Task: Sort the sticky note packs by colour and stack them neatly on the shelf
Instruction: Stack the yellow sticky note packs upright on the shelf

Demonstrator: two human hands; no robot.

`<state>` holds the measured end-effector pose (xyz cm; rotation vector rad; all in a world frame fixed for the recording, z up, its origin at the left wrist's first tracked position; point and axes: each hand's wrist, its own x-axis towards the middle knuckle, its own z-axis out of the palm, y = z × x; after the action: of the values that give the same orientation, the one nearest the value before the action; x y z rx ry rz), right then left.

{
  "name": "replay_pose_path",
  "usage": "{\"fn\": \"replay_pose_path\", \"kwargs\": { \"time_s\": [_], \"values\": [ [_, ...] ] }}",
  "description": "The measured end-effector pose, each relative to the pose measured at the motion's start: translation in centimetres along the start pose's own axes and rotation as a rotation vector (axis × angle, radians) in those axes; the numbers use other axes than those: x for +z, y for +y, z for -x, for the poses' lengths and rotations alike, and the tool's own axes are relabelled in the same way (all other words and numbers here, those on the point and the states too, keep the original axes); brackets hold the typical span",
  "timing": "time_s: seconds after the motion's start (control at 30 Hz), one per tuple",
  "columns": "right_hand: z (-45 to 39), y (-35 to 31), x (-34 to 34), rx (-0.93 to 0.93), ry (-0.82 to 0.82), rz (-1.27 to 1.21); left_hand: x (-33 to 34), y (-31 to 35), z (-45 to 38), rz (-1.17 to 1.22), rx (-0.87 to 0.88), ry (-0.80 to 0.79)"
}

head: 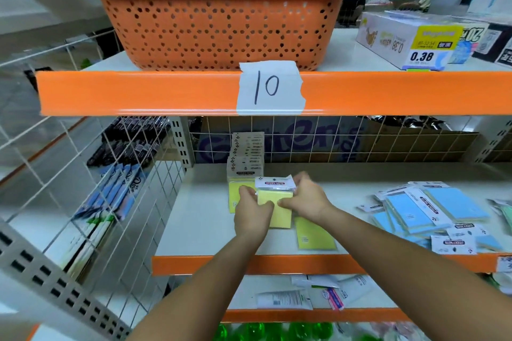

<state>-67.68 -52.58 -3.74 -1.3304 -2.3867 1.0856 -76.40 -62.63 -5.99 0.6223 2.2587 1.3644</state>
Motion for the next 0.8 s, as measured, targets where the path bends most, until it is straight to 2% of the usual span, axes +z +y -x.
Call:
{"fn": "replay_pose_path", "kwargs": {
  "time_s": [0.17, 0.5, 0.8],
  "values": [
    [-0.3, -1.1, 2.3, -0.074, 0.021, -0.079, -2.3, -1.3, -1.0, -0.048, 0.078, 0.037],
    [-1.5, -2.7, 5.6, -0.117, 0.076, 0.104, -3.5, -3.3, -4.2, -0.106, 0.064, 0.056],
    [-2.3, -2.5, 6.5, -0.126, 0.116, 0.110, -3.5, -4.5, -5.5, -0.207, 0.086, 0.084]
  ]
}}
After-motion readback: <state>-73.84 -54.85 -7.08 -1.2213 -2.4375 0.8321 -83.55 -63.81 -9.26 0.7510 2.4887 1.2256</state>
